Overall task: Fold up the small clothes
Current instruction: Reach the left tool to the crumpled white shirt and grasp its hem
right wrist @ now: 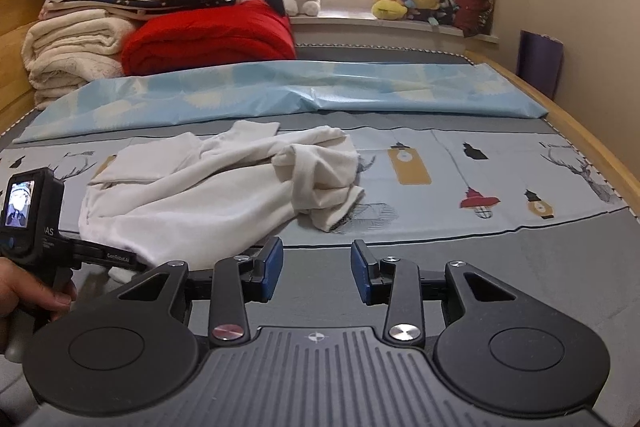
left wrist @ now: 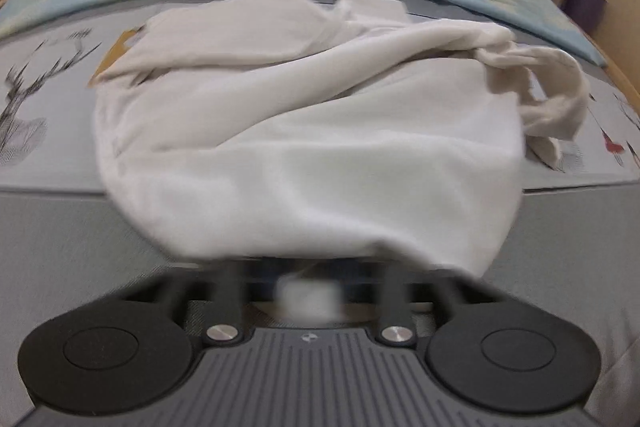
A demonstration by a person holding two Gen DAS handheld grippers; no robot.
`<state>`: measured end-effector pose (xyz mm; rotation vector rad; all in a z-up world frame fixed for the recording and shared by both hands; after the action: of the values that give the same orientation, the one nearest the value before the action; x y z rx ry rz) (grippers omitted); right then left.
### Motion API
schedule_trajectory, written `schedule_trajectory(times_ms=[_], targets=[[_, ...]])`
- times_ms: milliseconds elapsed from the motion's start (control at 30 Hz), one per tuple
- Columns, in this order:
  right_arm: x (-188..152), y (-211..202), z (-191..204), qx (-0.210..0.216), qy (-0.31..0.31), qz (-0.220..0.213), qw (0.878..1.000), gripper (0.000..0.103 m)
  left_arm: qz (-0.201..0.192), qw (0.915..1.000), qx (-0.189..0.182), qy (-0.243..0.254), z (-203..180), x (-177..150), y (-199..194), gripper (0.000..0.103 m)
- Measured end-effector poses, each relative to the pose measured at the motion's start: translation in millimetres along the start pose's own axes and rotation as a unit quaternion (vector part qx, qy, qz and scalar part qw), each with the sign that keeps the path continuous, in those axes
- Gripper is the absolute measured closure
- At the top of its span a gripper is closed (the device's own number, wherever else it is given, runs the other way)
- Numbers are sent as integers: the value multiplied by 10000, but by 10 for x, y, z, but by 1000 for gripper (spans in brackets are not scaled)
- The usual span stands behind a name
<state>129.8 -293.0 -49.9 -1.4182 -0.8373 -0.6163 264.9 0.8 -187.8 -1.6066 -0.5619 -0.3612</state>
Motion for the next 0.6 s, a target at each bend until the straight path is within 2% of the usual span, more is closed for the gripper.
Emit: schedule_trajectory(times_ms=[133,233,333,433,533,567,600], targets=[[13,17,-97,-145,118,54,9998,63,-180,9993,-265,167,-87,40,-296,96],[9,11,-153,-282,178,53,9994,63,-411,9947,-912,232,-96,61,-818,97],[-25,-1,-197,-388,350,81,9986,63,-631,9838,-1574,583,-38,-12,-1451,97],[-83,-21,-199,-393,554,89,9977,63,-789,9710,-2176,598,242,-137,-1979,98],[-167,-35,-146,-433,565,157,9973,64,-930,9593,-2664,135,801,-278,-2302,98],[-176,-50,-129,-410,578,159,9974,64,-922,9569,-2752,-96,1044,-332,-2330,97],[-177,-67,-112,-392,594,113,9974,64,-826,9602,-2646,-341,1273,-395,-2289,97]])
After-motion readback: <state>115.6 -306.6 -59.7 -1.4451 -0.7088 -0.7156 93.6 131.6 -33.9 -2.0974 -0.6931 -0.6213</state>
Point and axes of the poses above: each gripper's, at about its wrist camera, not at the fingertips, and y roughly the way its jaws point, z to its left, x to its top, the point moved 4 cm from there along y, roughly the way its jaws point, and after that the axes turned 6 degrees about -y, right-handed, at the moved point
